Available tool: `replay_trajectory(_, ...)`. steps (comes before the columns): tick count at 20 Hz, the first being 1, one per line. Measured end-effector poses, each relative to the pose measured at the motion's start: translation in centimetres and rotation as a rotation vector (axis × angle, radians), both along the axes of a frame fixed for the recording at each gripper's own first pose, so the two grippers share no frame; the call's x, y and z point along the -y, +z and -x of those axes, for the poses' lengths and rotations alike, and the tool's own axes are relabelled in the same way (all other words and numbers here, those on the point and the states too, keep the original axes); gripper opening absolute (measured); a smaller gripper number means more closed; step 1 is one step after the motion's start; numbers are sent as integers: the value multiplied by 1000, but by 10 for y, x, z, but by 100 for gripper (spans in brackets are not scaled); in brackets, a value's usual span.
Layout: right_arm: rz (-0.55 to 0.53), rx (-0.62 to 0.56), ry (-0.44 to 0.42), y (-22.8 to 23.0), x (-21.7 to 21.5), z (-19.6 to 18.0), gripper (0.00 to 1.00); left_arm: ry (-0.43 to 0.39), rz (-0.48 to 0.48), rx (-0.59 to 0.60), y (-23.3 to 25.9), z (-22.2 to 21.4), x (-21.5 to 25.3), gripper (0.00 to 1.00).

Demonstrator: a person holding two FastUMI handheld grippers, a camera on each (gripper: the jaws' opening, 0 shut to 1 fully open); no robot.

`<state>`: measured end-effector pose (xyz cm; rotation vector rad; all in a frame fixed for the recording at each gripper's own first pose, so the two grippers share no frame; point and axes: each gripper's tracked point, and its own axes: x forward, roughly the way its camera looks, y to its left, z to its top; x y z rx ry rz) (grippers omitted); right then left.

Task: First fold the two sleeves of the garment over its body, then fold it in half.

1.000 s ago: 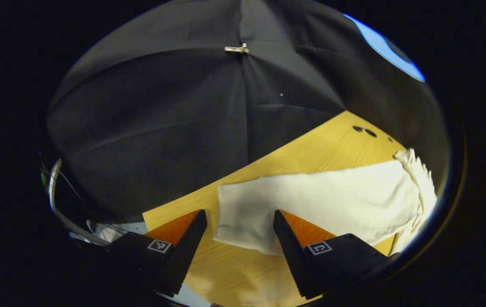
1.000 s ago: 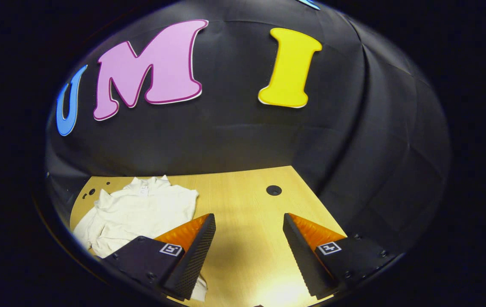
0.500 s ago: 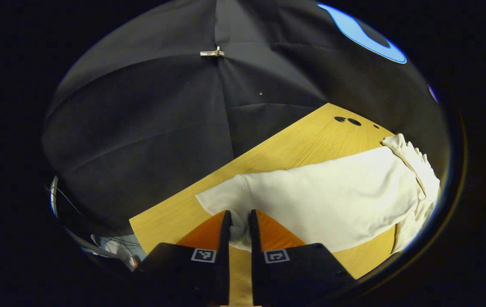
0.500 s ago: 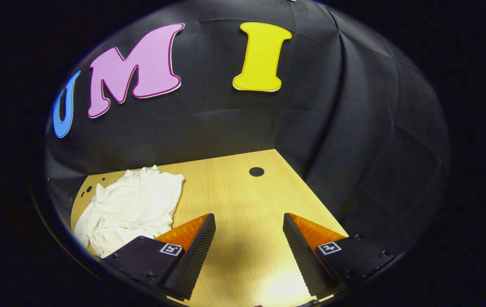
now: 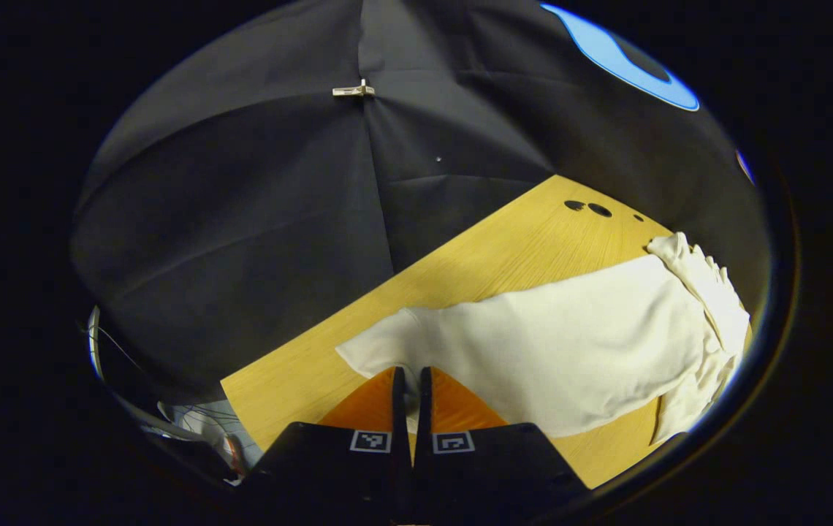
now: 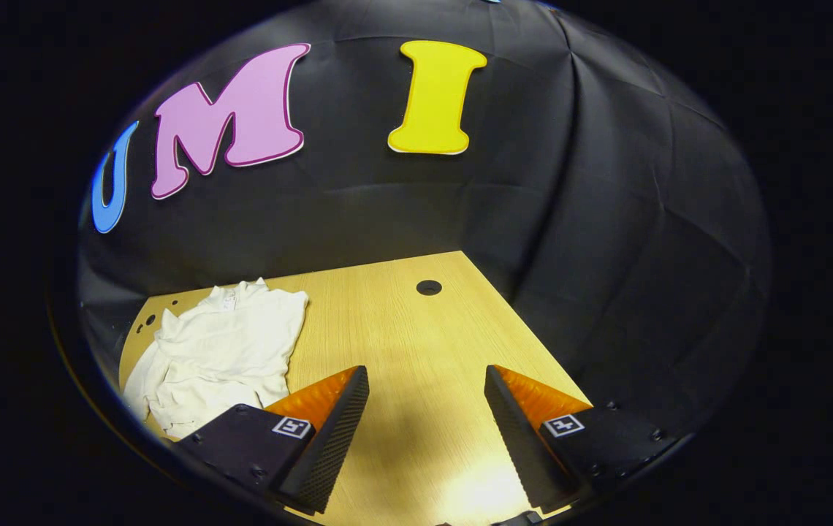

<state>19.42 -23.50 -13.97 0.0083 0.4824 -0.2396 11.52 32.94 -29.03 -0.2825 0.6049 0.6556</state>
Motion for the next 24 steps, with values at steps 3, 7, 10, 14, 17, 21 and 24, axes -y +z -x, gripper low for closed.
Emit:
replay_trajectory(3, 8, 1, -5, -1, 7, 6, 98, -5, -15, 35, 29, -15, -8, 6)
replay_trajectory(7, 25, -1, -40, -11, 24, 19, 98, -10, -16, 116, 78, -54, -10, 6)
replay_trajectory(10, 1, -28, -64, -30, 33, 35, 98, -59, -54, 159, 116, -97, 0, 6)
replay_trajectory(14, -17, -57, -105, -48, 44, 55, 98, -135, -102, 228, 172, -163, 30, 6)
replay_trajectory(17, -32, -71, -123, -57, 50, 62, 98, -199, -108, 276, 202, -210, 70, 6)
replay_trajectory(21, -44, -75, -144, -60, 60, 68, 98, -301, -115, 349, 233, -262, 137, 6)
replay_trajectory(24, -48, -85, -152, -66, 64, 73, 98, -409, -120, 385, 250, -293, 206, 6)
